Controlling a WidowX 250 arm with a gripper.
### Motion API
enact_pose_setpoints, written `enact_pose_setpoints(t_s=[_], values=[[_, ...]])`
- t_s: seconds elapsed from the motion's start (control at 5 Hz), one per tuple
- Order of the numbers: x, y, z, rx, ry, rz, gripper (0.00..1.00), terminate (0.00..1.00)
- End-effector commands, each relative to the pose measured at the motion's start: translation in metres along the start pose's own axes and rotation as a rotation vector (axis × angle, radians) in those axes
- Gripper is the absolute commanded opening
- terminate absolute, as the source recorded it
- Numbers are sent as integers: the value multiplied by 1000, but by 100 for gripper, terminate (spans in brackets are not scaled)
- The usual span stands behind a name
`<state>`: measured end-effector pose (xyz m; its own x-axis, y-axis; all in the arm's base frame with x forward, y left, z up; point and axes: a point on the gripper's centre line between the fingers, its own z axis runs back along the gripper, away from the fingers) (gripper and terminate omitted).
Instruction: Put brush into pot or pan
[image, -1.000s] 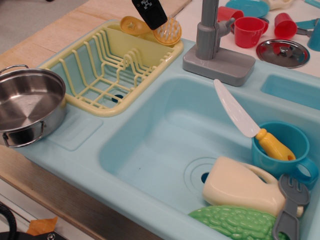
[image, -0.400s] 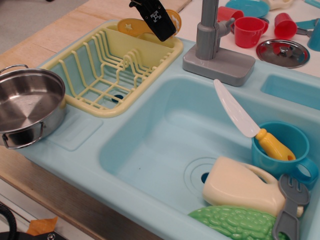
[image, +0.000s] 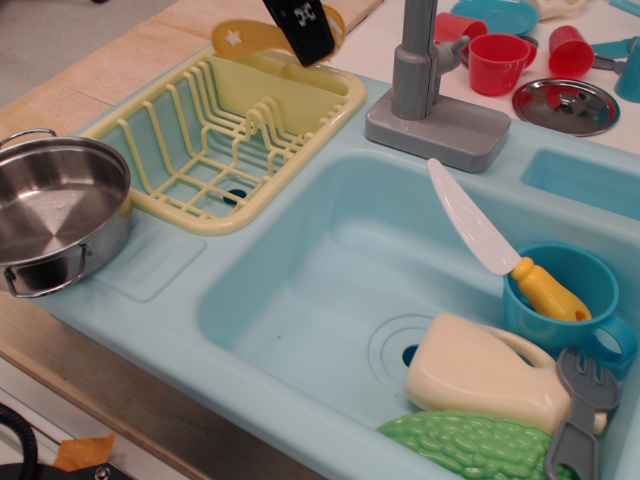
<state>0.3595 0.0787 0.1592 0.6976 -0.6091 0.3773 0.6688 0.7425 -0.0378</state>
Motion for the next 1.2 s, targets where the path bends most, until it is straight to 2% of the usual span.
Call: enact_pose_setpoints(t_s=[0.0, 0.2, 0.4, 0.6, 0.8, 1.0], values=[[8, -12, 59, 153, 92, 35, 0, 0], [-24, -39, 73, 209, 158, 181, 0, 0], [-46, -57, 76, 194, 223, 316, 0, 0], [-76, -77, 77, 205, 266, 455, 0, 0], [-98, -93, 76, 206, 291, 550, 0, 0], [-117, -108, 71, 178, 289, 628, 0, 0]])
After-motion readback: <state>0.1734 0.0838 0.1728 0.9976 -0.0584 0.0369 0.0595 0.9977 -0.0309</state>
